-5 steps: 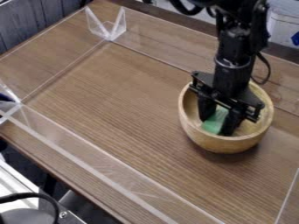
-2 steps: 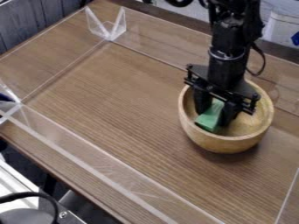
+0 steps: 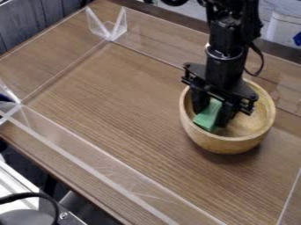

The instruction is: Remove the green block from inside the brown bowl and put it on the table

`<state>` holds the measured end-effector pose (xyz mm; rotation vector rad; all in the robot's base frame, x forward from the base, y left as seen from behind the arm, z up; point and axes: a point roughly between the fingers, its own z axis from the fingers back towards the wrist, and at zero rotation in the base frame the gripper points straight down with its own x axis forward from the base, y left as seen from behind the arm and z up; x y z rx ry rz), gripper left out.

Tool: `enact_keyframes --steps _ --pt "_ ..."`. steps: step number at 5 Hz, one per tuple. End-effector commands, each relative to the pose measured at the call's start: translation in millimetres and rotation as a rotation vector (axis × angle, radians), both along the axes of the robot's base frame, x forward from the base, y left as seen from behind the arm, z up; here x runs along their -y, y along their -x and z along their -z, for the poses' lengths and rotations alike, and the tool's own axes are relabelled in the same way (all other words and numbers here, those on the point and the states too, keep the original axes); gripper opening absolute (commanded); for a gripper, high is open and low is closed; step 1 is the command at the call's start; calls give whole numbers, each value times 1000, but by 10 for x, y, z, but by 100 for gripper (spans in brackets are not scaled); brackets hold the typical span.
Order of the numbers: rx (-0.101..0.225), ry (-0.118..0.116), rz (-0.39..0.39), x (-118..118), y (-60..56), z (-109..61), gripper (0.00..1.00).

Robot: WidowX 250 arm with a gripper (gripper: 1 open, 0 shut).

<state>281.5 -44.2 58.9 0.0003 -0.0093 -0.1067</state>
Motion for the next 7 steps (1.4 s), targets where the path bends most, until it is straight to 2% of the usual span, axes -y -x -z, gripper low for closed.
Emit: enact_keyframes --steps 1,3,5,7 --pt "61 -1 13 -60 -118 -249 0" --pt "55 45 -34 -27 -124 -303 0" --pt "69 14 -18 49 -117 -391 0" --pt "83 -24 -48 -92 -188 -452 0"
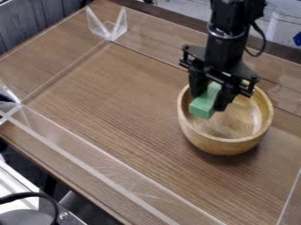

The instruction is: Remove the green block from inside the brown bowl and put it on the table

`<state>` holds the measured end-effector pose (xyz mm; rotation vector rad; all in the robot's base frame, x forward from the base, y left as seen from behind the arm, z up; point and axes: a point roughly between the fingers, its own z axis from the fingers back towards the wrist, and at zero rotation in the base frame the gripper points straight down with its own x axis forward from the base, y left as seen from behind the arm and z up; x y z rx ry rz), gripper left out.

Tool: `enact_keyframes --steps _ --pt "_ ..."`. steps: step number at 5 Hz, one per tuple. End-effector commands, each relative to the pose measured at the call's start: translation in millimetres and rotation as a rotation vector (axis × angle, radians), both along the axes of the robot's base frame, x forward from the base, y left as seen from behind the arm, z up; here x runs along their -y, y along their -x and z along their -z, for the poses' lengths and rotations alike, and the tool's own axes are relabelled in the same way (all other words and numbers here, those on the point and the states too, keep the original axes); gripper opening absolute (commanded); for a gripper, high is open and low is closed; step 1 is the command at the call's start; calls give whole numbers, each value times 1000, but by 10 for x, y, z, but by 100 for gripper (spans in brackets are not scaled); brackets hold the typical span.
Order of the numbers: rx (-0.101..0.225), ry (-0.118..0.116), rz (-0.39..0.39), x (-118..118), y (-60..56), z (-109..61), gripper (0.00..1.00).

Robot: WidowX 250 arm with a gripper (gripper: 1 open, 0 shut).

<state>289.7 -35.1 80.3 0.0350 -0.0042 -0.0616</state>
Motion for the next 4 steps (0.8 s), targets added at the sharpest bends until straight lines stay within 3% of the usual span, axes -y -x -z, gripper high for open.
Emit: enact_keyframes --steps 1,2,3,4 --pt "82 14 -16 37 -144 -315 0" --pt "94 15 -32 86 -202 -478 0" --pt "86 -18 -42 12 -224 -631 100" --pt "81 33 -51 7 -243 -565 100"
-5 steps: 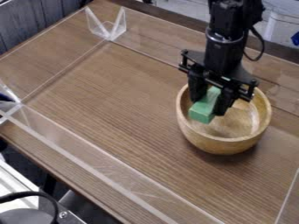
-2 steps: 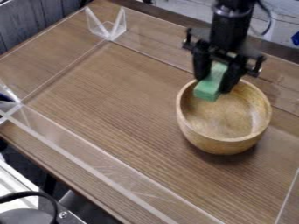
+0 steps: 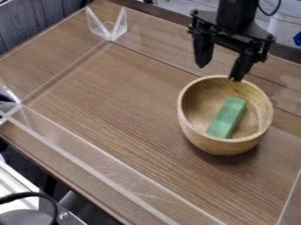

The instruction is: Remove the green block from inside the brown bowl and put it on the table

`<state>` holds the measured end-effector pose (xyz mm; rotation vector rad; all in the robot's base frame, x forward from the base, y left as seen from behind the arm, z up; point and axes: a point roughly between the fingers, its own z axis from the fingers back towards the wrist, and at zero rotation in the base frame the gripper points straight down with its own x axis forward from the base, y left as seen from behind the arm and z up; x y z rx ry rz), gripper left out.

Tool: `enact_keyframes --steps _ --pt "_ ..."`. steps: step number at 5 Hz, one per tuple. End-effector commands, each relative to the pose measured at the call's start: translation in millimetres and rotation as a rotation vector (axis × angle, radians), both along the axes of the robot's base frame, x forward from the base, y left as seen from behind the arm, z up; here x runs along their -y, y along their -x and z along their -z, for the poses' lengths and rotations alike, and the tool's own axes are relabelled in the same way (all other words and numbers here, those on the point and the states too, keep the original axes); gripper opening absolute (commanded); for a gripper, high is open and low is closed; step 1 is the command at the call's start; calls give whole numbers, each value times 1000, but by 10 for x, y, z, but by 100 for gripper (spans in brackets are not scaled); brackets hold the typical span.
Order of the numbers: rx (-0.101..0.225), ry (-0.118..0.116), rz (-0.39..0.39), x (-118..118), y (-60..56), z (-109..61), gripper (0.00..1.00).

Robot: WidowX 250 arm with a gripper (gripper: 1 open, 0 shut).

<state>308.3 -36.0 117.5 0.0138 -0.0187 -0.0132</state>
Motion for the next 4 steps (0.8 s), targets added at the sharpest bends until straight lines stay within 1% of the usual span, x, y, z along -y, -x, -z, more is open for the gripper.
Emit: enact_keyframes --steps 1,2,3,4 --pt "64 22 -1 60 -119 -159 100" --pt "62 34 2 125 -184 -122 0" --pt "67 22 22 153 -193 -48 100" --pt "72 11 35 168 -194 16 100"
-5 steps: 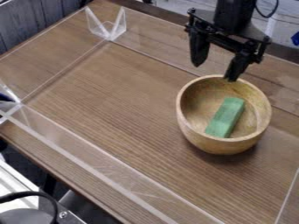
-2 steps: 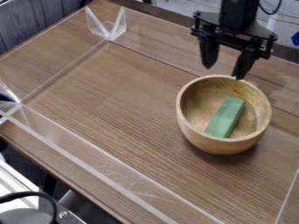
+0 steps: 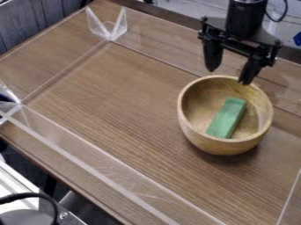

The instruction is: Remove the green block from inside the brown bowl and put it on the table

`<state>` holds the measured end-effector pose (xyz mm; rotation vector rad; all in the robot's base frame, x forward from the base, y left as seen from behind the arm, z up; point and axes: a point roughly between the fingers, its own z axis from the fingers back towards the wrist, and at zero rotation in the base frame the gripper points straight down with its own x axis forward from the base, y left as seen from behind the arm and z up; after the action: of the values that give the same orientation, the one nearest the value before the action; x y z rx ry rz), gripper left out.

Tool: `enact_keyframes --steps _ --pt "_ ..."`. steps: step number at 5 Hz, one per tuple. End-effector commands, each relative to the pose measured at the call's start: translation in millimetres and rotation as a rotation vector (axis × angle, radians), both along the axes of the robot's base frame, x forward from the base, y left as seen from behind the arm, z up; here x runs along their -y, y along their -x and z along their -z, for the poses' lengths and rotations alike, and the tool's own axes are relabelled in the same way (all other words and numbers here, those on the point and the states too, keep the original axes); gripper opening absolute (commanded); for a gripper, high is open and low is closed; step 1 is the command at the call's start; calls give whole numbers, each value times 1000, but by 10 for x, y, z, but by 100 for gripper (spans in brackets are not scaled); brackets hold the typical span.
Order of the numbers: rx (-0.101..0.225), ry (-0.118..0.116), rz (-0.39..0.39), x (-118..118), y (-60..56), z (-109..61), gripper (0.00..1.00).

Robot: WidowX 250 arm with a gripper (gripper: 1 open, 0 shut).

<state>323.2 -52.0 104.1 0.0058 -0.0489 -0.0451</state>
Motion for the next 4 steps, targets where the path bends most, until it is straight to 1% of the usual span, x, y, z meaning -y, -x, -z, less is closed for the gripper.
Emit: enact_keyframes --steps 1,2,3,4 --pt "10 -5 7 -10 -61 4 100" --pt "-22 -14 14 -28 -55 160 100" --pt "-31 -29 36 14 -30 155 100" --pt "-34 -39 51 42 -21 106 100"
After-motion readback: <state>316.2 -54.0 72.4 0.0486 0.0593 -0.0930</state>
